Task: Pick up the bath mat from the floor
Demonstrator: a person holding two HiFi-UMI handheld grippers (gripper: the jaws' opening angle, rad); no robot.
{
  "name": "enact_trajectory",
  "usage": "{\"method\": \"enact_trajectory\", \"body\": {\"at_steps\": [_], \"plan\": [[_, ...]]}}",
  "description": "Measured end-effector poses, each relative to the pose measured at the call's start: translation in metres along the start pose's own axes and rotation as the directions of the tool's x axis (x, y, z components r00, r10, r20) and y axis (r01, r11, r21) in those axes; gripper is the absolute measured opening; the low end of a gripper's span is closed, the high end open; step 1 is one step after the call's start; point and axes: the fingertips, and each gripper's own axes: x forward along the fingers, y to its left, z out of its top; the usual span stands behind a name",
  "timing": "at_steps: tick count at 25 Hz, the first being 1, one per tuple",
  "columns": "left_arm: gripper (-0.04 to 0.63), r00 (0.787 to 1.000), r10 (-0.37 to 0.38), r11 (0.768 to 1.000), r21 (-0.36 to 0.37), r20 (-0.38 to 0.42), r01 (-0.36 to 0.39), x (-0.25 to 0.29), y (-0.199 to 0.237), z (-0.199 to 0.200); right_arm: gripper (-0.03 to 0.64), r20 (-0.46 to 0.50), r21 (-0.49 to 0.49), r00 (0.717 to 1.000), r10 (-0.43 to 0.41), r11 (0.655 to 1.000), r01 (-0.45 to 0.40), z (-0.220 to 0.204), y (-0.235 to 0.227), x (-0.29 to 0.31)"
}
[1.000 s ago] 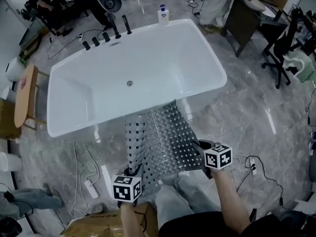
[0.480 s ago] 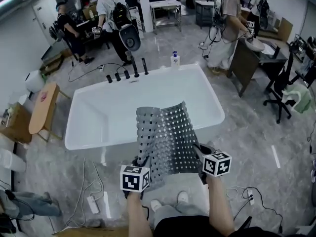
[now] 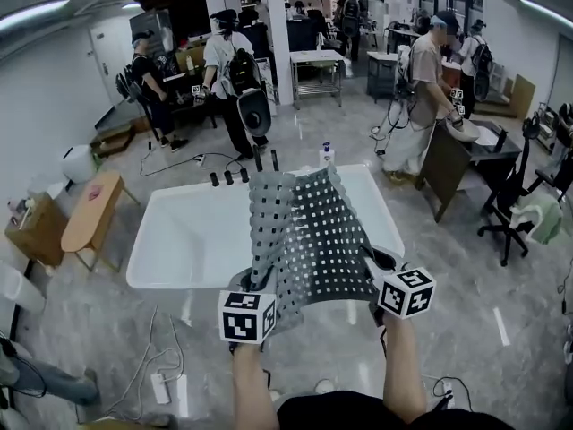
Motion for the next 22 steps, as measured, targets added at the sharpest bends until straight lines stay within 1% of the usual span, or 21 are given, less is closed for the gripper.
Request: {"method": "enact_trajectory", "body": {"at_steps": [4,8,11,13,17,18,22], "plan": [[0.049,0.993,0.035,0.998,0.055,0.115,-0.042,-0.018,-0.006,0.048,0.023,0.116,-0.062,0.992,0.040,0.998,-0.033,0.055,0.014,-0.012],[0.049,0.971,0.120,0.982,0.117,0.205,-0.146,-0.033,-0.005,0.074,0.025,0.194,-0.121,0.975,0.108,0.989,-0.085,0.095,0.035,-0.021],[0.049,0.957,0.137,0.975,0.133,0.256,-0.175,-0.041,-0.006,0.087,0.025,0.225,-0.172,0.969,0.104,0.983,-0.066,0.110,0.041,-0.022],[0.049,0.950,0.143,0.973,0.134,0.276,-0.186,-0.043,-0.005,0.092,0.025,0.231,-0.184,0.967,0.111,0.981,-0.068,0.114,0.043,-0.018],[0.051,0.939,0.209,0.956,0.147,0.271,-0.256,-0.038,0.004,0.090,0.025,0.238,-0.153,0.961,0.139,0.983,-0.104,0.115,0.046,-0.016],[0.051,0.939,0.214,0.955,0.146,0.270,-0.259,-0.038,0.004,0.089,0.025,0.237,-0.157,0.962,0.138,0.982,-0.102,0.114,0.046,-0.016],[0.051,0.937,0.193,0.965,0.117,0.290,-0.235,-0.039,0.002,0.090,0.025,0.246,-0.167,0.961,0.123,0.982,-0.083,0.112,0.042,-0.013]]}}
